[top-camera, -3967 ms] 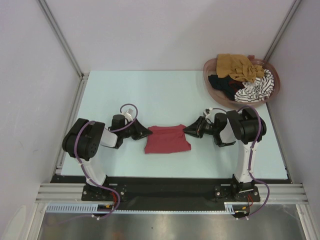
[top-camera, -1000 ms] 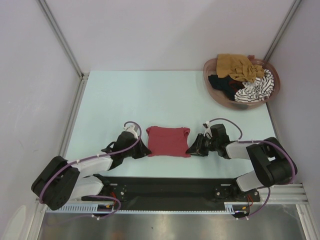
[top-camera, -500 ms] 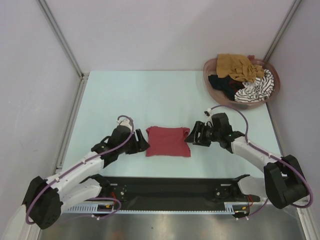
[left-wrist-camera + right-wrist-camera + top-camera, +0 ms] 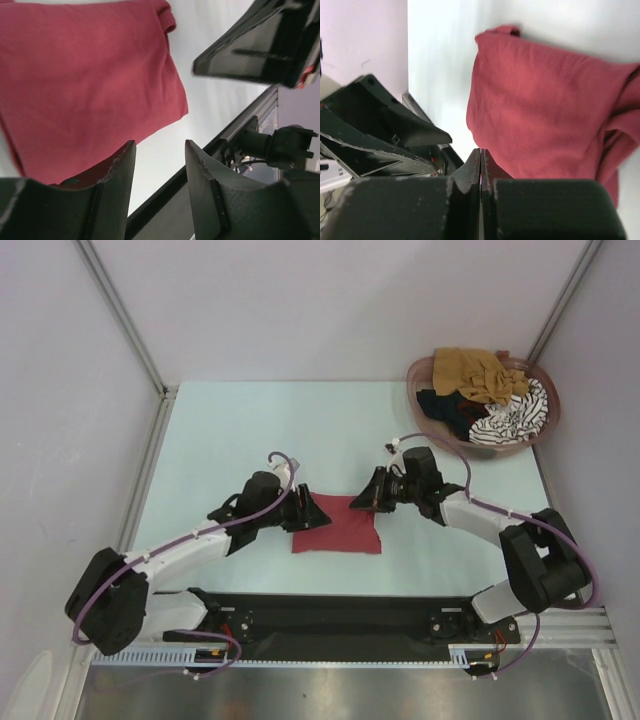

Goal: Fold and stack the tank tops

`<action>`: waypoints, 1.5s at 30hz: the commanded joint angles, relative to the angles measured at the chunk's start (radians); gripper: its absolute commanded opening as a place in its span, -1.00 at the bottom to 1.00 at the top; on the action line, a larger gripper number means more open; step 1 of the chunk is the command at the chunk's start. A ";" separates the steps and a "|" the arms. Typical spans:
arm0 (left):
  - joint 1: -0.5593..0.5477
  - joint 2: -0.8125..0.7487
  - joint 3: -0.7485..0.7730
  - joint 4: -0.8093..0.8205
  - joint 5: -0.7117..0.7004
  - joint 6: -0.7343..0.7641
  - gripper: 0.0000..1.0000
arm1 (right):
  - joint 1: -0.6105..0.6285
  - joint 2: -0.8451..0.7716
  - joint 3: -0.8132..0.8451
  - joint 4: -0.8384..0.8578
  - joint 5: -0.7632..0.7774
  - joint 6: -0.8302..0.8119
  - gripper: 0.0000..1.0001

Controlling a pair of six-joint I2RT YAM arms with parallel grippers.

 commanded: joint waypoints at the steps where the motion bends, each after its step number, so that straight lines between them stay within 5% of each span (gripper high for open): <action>1: -0.007 0.047 0.005 0.174 0.094 -0.052 -0.02 | 0.039 0.023 -0.052 0.180 -0.055 0.093 -1.00; 13: -0.002 0.294 -0.232 0.463 0.084 -0.089 -0.20 | 0.042 0.324 -0.328 0.559 -0.088 0.132 -1.00; 17: -0.002 0.239 -0.221 0.380 0.041 -0.055 -0.20 | 0.020 0.309 -0.328 0.610 -0.113 0.145 -1.00; 23: -0.002 0.089 -0.143 0.198 -0.010 -0.010 -0.09 | 0.060 0.114 -0.235 0.368 -0.042 0.071 -1.00; 29: 0.039 0.000 -0.022 -0.026 -0.062 0.045 -0.01 | 0.109 0.059 -0.170 0.335 -0.035 0.092 -1.00; 35: 0.180 -0.046 0.006 -0.083 -0.022 0.089 -0.01 | 0.178 0.155 -0.148 0.421 -0.033 0.122 -1.00; 45: 0.203 -0.027 -0.023 -0.085 -0.015 0.108 0.00 | 0.183 0.419 -0.164 0.640 -0.071 0.180 -1.00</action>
